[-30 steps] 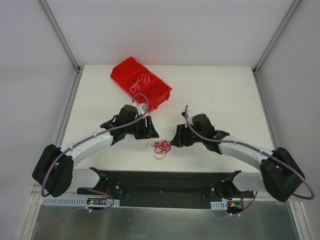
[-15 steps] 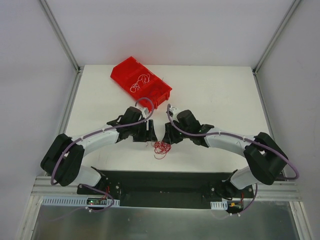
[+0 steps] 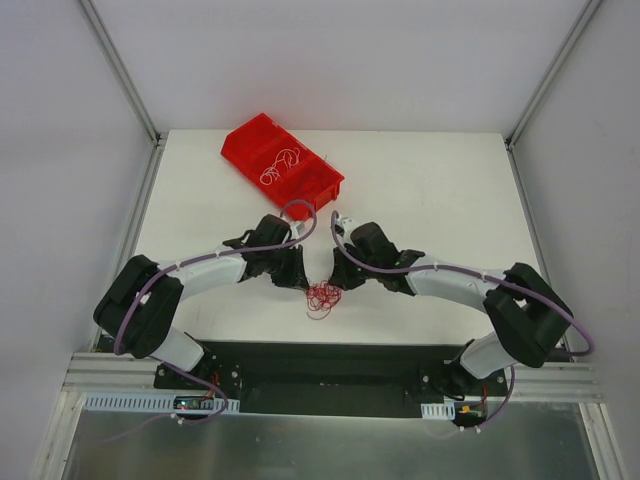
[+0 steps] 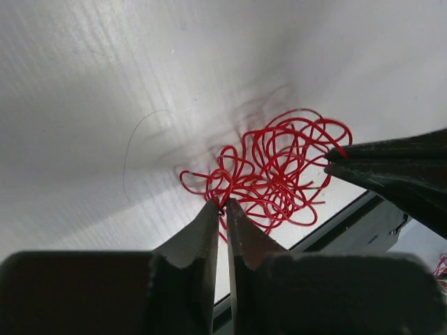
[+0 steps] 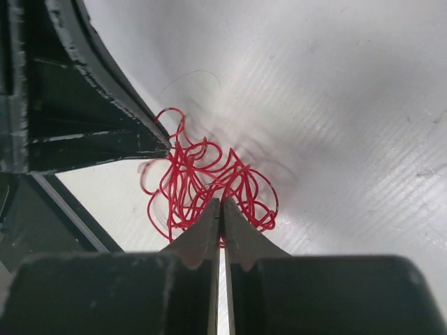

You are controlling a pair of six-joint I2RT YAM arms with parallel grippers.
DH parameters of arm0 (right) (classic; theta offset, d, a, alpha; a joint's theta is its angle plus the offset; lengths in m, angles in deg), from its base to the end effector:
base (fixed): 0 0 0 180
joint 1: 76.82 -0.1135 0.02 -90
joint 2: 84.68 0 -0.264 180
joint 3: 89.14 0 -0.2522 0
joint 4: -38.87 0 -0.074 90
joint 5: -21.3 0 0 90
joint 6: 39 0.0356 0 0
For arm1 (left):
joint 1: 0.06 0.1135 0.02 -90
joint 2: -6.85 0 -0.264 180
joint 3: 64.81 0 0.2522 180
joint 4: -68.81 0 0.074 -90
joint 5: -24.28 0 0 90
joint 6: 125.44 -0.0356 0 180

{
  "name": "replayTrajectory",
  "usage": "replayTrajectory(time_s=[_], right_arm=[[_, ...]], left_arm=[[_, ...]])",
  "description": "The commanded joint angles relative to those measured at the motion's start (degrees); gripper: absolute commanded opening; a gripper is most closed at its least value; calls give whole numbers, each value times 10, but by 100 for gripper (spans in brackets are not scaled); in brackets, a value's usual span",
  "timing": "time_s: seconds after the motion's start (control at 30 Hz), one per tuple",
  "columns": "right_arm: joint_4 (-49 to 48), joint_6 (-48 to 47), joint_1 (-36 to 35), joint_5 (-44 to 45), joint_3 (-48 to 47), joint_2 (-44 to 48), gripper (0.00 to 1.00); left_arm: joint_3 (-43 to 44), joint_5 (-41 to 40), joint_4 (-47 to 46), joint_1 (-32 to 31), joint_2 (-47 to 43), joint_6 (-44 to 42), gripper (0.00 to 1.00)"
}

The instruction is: Untangle the cables

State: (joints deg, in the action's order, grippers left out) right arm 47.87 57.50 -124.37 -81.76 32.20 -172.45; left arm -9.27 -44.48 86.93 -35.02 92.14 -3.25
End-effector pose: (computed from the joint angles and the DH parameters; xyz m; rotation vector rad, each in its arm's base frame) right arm 0.2071 0.2383 0.1875 -0.9362 2.1315 0.7509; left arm 0.2296 -0.1763 0.1720 0.2472 2.5597 -0.9471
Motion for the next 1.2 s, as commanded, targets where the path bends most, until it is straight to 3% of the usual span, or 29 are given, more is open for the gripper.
replayTrajectory(time_s=[0.0,0.17,0.37,0.53,0.67,0.83,0.97,1.17], right_arm=[[21,-5,-3,55,3,98,0],[113,-21,-3,199,16,279,0],[149,-12,3,308,82,438,0],[174,21,43,318,125,424,0],[266,13,67,428,89,406,0],[324,11,130,479,48,465,0],[339,-3,142,527,22,521,0],[341,-15,160,595,32,544,0]], left_arm=[[30,13,13,-6,-26,-29,0],[77,-116,123,-4,-114,-68,0],[63,-255,160,1,-258,-64,0],[37,-271,172,3,-272,-50,0],[48,-305,212,16,-268,-56,0],[74,-398,267,75,-325,-51,0],[94,-461,287,117,-394,-48,0],[117,-594,303,122,-480,-65,0]])
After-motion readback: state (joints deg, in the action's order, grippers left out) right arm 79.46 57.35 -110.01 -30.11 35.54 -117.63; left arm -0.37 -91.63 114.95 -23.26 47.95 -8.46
